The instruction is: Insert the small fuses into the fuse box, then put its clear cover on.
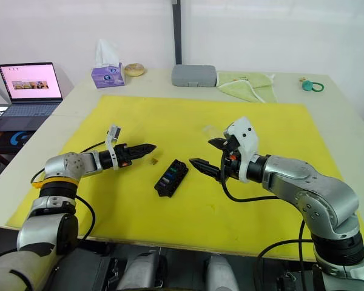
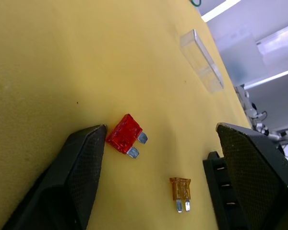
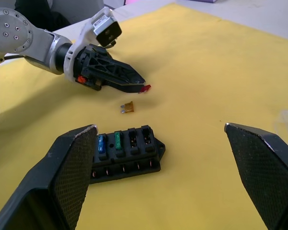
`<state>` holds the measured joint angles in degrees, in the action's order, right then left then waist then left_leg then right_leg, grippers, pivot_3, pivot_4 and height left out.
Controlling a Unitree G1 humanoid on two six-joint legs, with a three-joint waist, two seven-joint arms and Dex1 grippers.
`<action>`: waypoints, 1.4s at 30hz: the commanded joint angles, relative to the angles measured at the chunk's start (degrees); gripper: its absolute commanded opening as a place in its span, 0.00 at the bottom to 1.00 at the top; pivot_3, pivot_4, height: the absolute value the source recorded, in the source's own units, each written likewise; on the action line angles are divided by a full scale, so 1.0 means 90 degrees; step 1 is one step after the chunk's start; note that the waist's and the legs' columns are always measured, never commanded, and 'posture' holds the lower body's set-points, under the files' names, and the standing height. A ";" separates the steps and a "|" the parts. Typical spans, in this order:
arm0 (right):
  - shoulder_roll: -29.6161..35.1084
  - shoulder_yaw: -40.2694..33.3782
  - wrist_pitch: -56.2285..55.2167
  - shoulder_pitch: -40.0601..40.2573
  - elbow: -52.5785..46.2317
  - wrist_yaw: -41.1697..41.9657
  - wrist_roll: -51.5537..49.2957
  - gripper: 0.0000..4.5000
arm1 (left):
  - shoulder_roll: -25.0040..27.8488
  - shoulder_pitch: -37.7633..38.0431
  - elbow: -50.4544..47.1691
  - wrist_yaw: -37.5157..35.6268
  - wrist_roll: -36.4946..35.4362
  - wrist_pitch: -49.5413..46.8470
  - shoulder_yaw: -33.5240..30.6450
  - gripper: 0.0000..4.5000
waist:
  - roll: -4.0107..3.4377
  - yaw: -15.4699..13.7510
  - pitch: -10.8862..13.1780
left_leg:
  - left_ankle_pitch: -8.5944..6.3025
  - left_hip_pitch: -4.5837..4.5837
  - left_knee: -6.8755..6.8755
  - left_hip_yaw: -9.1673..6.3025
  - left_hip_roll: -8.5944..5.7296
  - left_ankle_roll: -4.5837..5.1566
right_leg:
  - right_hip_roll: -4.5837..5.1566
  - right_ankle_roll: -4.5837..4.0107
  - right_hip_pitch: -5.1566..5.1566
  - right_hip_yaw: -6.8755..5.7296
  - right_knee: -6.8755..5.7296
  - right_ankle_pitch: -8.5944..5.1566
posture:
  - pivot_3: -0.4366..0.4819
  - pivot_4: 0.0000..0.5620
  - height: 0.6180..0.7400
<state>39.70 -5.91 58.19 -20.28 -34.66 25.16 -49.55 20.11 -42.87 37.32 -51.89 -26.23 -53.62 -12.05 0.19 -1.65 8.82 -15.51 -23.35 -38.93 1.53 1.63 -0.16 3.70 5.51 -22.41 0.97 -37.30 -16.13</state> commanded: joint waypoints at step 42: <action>0.0247 -0.0384 0.1373 -0.1432 0.0703 -0.0321 -0.3274 1.00 | 0.3506 0.1411 -0.1790 -0.4510 -0.0402 0.0784 0.1873 0.01 | 0.0098 0.0298 0.0086 | 0.0020 -0.0130 0.0100 0.0033 0.0032 -0.0031 | -0.0018 0.0013 -0.0209 0.0019 -0.0003 0.0018 | 0.48 0.27 0.97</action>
<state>41.43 -9.06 71.59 -33.04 -25.96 22.24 -77.79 50.73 -29.96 21.37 -91.35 -30.22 -46.94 4.83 1.07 1.03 9.59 -15.33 -24.52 -38.02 1.81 1.95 -0.45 3.52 5.62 -24.29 1.11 -37.34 -15.96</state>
